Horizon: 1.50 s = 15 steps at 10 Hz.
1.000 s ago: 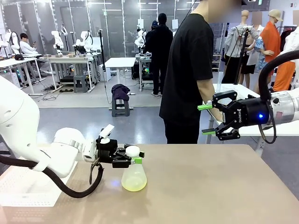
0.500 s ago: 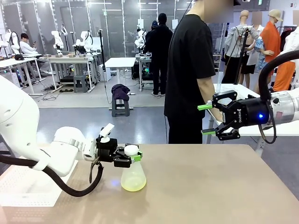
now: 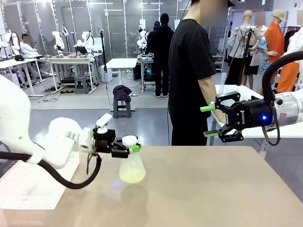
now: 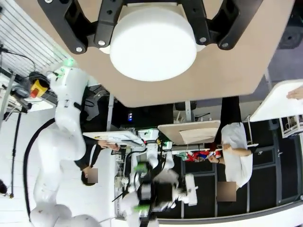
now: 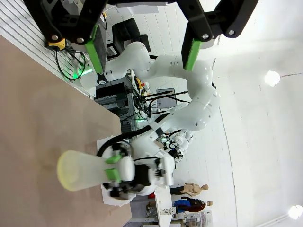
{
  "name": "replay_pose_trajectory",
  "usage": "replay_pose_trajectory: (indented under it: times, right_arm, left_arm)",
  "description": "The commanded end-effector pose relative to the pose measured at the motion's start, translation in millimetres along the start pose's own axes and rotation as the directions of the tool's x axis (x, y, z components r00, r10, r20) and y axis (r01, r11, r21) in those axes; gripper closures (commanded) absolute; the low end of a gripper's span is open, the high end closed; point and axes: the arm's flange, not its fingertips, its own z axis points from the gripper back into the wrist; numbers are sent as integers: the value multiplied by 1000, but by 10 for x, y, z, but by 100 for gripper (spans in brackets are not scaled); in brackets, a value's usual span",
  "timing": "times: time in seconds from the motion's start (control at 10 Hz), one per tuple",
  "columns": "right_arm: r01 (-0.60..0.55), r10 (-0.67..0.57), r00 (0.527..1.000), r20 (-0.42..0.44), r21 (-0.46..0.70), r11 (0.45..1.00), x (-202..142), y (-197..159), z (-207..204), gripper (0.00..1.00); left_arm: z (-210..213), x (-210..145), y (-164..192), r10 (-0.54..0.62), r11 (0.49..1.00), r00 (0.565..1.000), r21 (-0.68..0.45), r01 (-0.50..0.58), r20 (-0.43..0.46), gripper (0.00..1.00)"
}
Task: Prepare the solutions needed for the experiment.
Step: When the human places the Big flask in the center of the table, pick up the Big flask and place it in the left Organizing basket.
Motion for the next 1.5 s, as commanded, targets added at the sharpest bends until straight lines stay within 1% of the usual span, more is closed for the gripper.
replay_pose_trajectory:
  times: [0.0, 0.1, 0.2, 0.4, 0.7, 0.9, 1.0, 1.1, 1.2, 1.4]
  right_arm:
    - [0, 0, 1000, -2, 4, 1000, -1, 0, 1, 19]
    - [0, 0, 1000, -2, 4, 1000, -1, 0, 1, 19]
    - [0, 0, 1000, -2, 4, 1000, -1, 0, 1, 19]
    - [0, 0, 1000, -2, 4, 1000, -1, 0, 1, 19]
    - [0, 0, 1000, -2, 4, 1000, -1, 0, 1, 19]
    - [0, 0, 1000, -2, 4, 1000, -1, 0, 1, 19]
    - [0, 0, 1000, -2, 4, 1000, -1, 0, 1, 19]
    - [0, 0, 1000, -2, 4, 1000, -1, 0, 1, 19]
    - [0, 0, 1000, -2, 4, 1000, -1, 0, 1, 19]
    - [0, 0, 1000, -2, 4, 1000, -1, 0, 1, 19]
  left_arm:
    - [279, 525, -84, 8, 998, 1000, -66, -8, -3, 100]
    - [433, 704, -119, 3, 999, 999, -54, -5, -37, 100]
    - [633, 874, -175, -28, 999, 998, -20, 27, -64, 100]
    - [1217, 1168, -428, -92, 992, 994, 80, 96, -57, 100]
    - [2000, 1402, -858, -117, 958, 987, 248, 142, -113, 100]
    - [2532, 1436, -1182, -141, 919, 982, 352, 176, -122, 100]
    - [2749, 1402, -1303, -143, 892, 980, 412, 187, -136, 100]
    - [2947, 1340, -1403, -138, 870, 983, 459, 181, -125, 100]
    - [3070, 1259, -1487, -136, 864, 982, 469, 181, -128, 100]
    - [3208, 1133, -1581, -147, 852, 984, 493, 177, -98, 100]
